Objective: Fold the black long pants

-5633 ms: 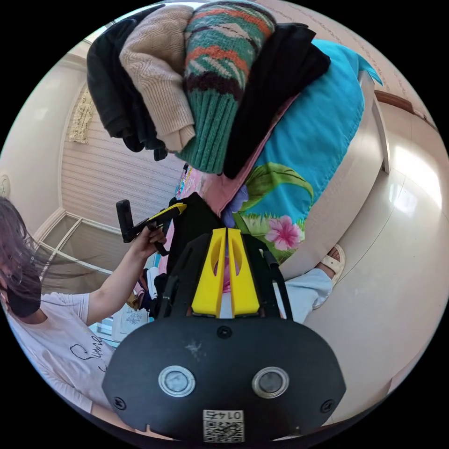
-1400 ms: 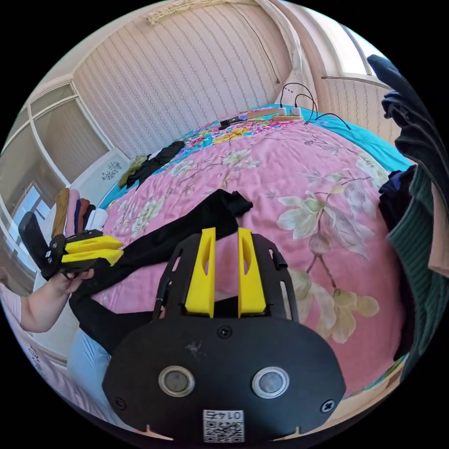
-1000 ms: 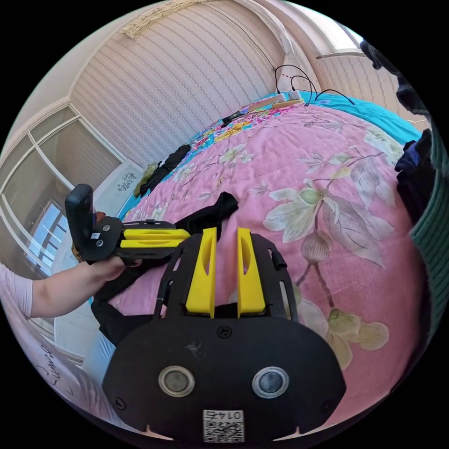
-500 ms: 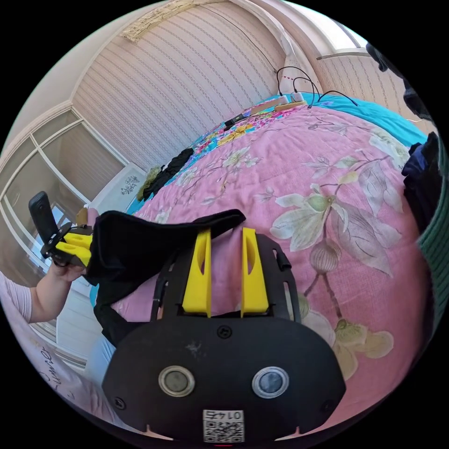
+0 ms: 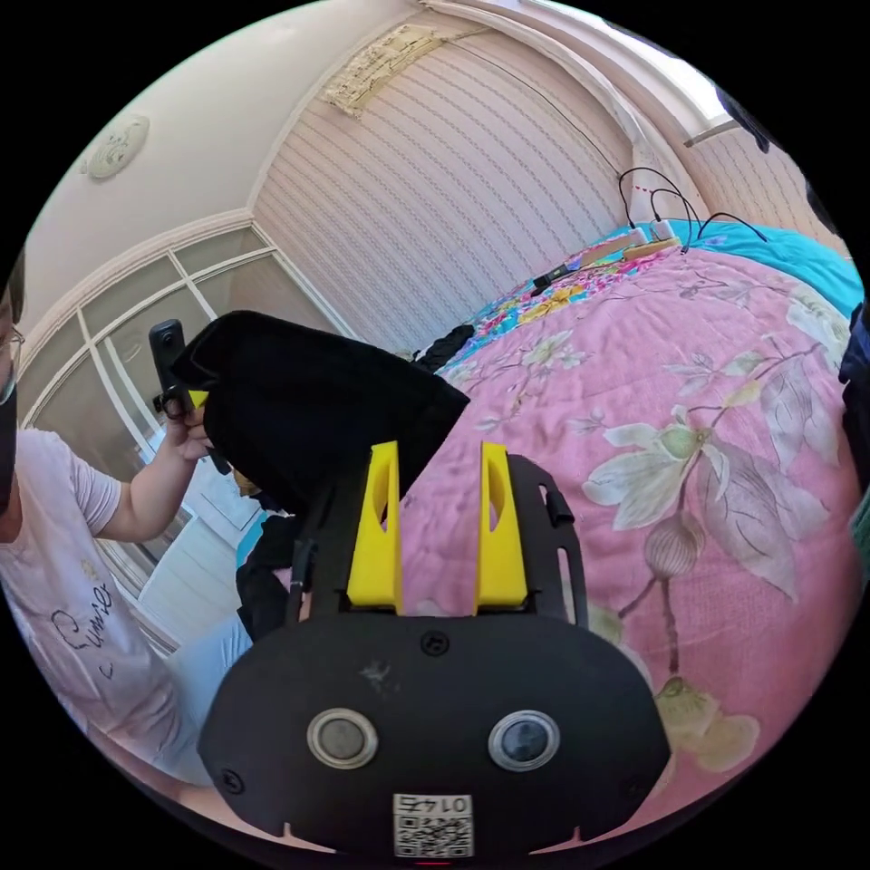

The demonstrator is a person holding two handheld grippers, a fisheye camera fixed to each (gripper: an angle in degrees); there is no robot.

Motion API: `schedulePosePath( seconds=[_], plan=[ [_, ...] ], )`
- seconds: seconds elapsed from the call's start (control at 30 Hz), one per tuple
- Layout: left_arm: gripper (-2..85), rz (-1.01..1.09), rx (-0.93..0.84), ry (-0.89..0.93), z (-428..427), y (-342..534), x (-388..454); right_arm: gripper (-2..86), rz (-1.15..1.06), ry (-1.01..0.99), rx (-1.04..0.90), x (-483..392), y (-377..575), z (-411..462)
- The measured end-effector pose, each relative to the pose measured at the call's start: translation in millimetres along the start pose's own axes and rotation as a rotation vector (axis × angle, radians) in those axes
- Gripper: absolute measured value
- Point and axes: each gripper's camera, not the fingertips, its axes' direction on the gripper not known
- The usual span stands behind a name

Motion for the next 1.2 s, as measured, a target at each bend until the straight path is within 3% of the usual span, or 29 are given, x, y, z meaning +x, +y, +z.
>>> schedulePosePath(
  seconds=[0.17,0.27,0.4,0.63,0.87,1.0,1.2],
  plan=[
    [-0.9,0.002,-0.031,0.002,17.6,-7.1,-12.7,1.9,-0.052,-0.094,0.104,10.6,12.0,-14.0],
    [-0.9,0.02,-0.074,-0.111,41.7,-16.2,-29.3,1.0,-0.046,-0.098,0.073,15.1,16.8,-17.1],
    [-0.9,0.002,-0.134,-0.202,85.0,-32.7,-62.7,0.5,-0.041,0.026,0.068,10.2,30.8,-32.2],
    [-0.7,-0.271,-0.3,-0.26,200.3,-33.0,-147.7,0.2,0.046,0.127,0.014,21.8,36.5,-34.9],
    [-0.8,-0.363,-0.213,-0.317,203.1,-33.0,-178.1,0.2,0.101,0.168,-0.055,34.2,36.3,-16.8],
    [0.1,-0.283,-0.192,-0.265,195.0,-39.2,-167.8,0.2,0.144,0.181,-0.094,41.2,33.3,-4.6],
    [5.6,-0.101,-0.309,-0.223,226.6,-34.9,-133.3,0.3,0.155,0.251,-0.195,37.6,26.4,21.2]
  ],
)
